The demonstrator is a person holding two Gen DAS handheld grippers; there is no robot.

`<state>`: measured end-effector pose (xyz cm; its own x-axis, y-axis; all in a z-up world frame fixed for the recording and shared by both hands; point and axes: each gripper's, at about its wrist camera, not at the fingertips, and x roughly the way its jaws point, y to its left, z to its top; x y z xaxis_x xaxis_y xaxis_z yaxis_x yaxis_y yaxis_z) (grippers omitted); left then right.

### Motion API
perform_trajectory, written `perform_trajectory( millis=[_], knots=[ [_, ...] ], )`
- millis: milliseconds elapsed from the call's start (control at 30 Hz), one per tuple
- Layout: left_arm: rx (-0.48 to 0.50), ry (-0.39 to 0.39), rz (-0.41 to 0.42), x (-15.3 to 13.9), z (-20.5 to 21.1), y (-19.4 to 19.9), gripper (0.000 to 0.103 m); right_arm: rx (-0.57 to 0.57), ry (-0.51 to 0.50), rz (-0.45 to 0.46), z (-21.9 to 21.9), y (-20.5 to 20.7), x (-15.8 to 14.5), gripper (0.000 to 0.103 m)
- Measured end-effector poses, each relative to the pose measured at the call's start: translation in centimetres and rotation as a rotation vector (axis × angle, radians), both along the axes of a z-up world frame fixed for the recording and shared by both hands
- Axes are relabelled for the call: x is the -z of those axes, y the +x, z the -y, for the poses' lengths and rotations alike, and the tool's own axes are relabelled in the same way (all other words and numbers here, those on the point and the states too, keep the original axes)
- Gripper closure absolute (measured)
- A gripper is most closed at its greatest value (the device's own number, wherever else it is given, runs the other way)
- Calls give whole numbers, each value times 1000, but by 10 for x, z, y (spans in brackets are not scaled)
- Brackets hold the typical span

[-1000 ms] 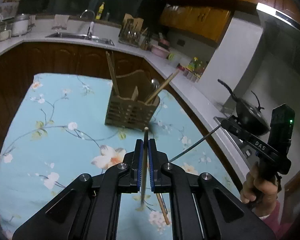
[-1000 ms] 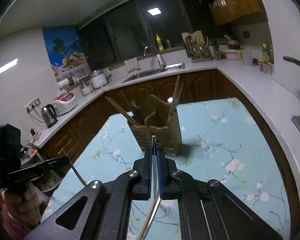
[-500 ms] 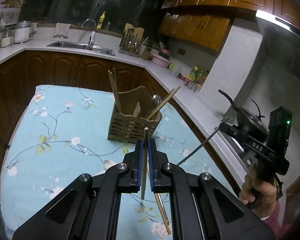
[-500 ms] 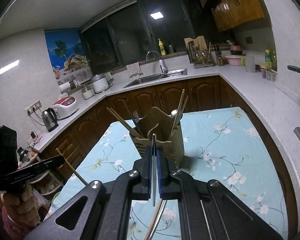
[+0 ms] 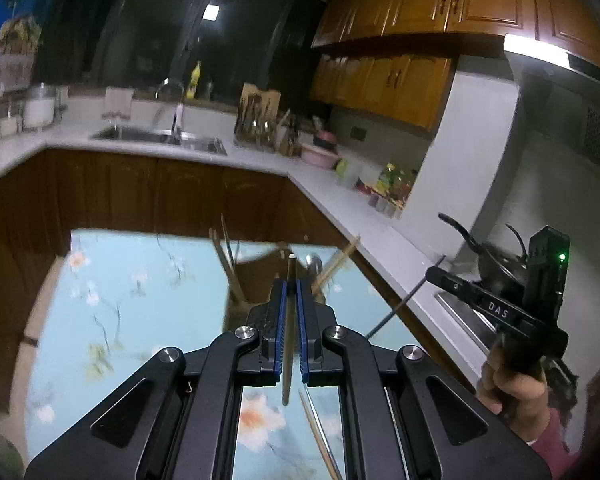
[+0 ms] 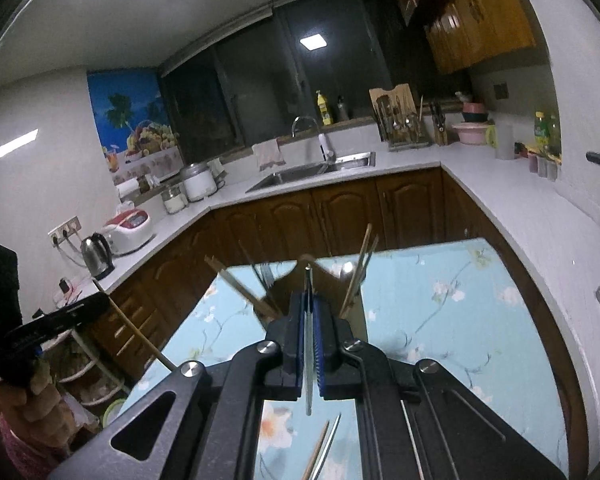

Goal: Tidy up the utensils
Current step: 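Lift both chopsticks and carry them over the holder, then lower the chopsticks into the holder and open both tools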

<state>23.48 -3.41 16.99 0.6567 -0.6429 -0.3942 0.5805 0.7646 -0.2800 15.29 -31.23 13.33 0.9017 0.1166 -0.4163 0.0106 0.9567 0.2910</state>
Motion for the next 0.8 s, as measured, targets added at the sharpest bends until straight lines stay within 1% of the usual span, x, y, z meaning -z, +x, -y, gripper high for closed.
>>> perform_trajectory(
  millis=[100, 200, 300, 433, 500, 600, 667, 800],
  knots=[
    [-15, -5, 29, -17, 5, 14, 99, 13, -7, 26, 5, 15, -12, 98],
    [-37, -14, 86, -38, 13, 28, 98, 30, -8, 48, 14, 32, -23, 98],
    [-56, -25, 118, -52, 20, 47, 99, 46, -10, 69, 20, 50, -32, 98],
    [-106, -29, 148, -59, 32, 76, 99, 63, -22, 84, 22, 70, -37, 98],
    [-131, -38, 150, -55, 37, 88, 99, 70, -36, 87, 20, 78, -36, 98],
    [-162, -59, 134, -41, 43, 104, 99, 82, -52, 80, 20, 87, -24, 98],
    [-175, -92, 111, -24, 44, 112, 99, 93, -66, 72, 17, 91, -13, 98],
    [-198, -87, 60, 12, 50, 118, 99, 87, -56, 47, 12, 96, 13, 98]
  ],
)
